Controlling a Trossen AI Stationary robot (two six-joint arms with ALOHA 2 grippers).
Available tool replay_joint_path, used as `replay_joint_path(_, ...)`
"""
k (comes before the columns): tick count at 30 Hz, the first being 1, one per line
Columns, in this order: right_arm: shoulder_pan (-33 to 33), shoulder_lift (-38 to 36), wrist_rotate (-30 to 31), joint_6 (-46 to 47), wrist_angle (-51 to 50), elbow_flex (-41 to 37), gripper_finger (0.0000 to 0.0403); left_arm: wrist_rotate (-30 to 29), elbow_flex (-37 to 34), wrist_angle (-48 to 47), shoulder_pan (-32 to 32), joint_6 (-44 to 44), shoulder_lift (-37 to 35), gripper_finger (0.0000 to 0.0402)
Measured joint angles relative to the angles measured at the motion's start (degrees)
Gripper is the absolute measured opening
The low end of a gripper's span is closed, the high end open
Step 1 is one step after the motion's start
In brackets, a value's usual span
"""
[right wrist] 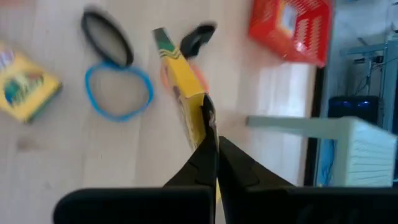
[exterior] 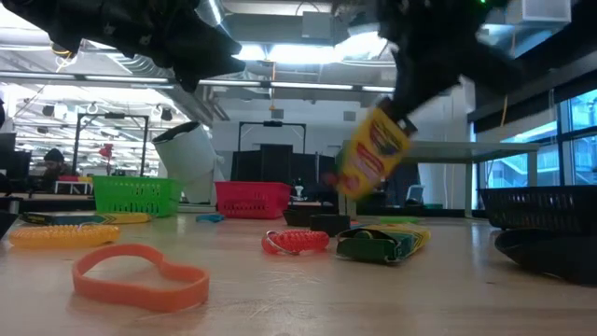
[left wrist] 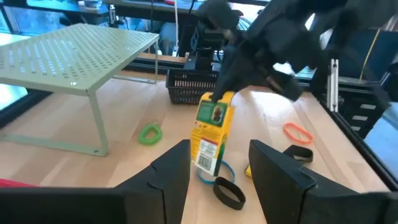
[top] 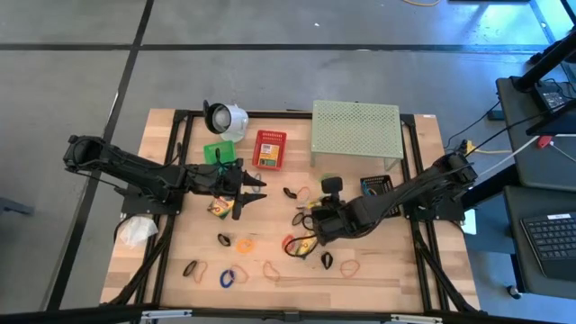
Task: Pick & Place Office Desk Supplies
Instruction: Put the crayons box into the red basket
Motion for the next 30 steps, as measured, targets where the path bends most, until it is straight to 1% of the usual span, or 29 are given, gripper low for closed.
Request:
replay_joint_path(2,-0.21,0.00,0.57,-0.02,-0.54,2.54,0.0000,-1.01,0.00,0.28,-0.02,0.61,0.00,0.0162)
replay_joint_path(4,-0.60,0.00,0.75,0.10,-0.98,5.01,0.0000,-3.21,0.16,0.06,0.00,0.65,0.00,0.0167)
replay_joint_path(6,-1.08,-0.02,0.75,1.25,-1.39,7.16,0.0000,-4.70,1.15,-1.64,0.00,0.89,0.00,0.0174)
replay_joint_path(9,-1.71,-0.07,0.73,3.22,-1.56,9.74,0.0000,-5.38,3.46,-5.11,-0.15,1.61,0.94,0.0184)
replay_joint_path(11,-1.98,-0.07,0.67,4.37,-1.76,11.22,0.0000,-7.03,5.77,-8.46,-0.82,3.26,2.14,0.0189)
replay_joint_path(15,-2.31,-0.09,0.24,6.04,-1.80,13.05,0.0000,-13.55,11.72,-16.10,-2.91,7.89,6.15,0.0196)
replay_joint_path(17,-2.41,-0.09,0.25,6.42,-1.79,13.81,0.0000,-15.24,14.69,-18.91,-3.78,9.91,8.47,0.0198)
replay_joint_path(22,-2.71,-0.09,0.97,6.84,-1.77,14.28,0.0000,-15.25,20.81,-22.69,-5.42,12.47,13.66,0.0198)
replay_joint_path(28,-2.90,-0.09,2.09,7.04,-1.56,14.28,0.0000,-9.20,25.85,-27.29,-5.95,11.89,17.80,0.0198)
replay_joint_path(30,-2.90,-0.09,2.48,6.91,-1.17,14.28,0.0000,-8.97,27.07,-28.17,-6.14,11.19,19.11,0.0199)
